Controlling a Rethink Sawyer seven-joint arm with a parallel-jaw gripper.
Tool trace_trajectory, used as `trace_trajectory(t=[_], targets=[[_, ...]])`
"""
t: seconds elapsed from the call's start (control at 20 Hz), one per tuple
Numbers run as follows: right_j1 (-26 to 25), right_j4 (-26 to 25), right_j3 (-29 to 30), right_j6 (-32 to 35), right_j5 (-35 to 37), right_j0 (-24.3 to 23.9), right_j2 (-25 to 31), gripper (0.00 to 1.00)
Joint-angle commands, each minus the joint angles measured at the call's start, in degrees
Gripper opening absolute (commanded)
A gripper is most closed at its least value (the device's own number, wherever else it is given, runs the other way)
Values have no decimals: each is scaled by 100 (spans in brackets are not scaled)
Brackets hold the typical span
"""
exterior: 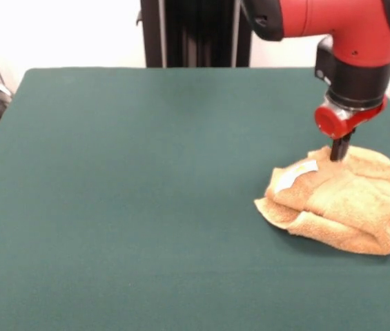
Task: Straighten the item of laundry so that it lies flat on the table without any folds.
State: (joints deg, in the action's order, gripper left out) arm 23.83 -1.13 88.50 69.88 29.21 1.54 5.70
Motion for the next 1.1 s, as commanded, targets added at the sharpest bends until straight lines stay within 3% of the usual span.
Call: trace_trajectory(t=[0.05,0.75,1.1], targets=[[38,369,-70,1491,1268,252,9,0],[137,317,-427,1328,2113,161,-9,0],[33,372,-237,1323,1721,107,76,0]])
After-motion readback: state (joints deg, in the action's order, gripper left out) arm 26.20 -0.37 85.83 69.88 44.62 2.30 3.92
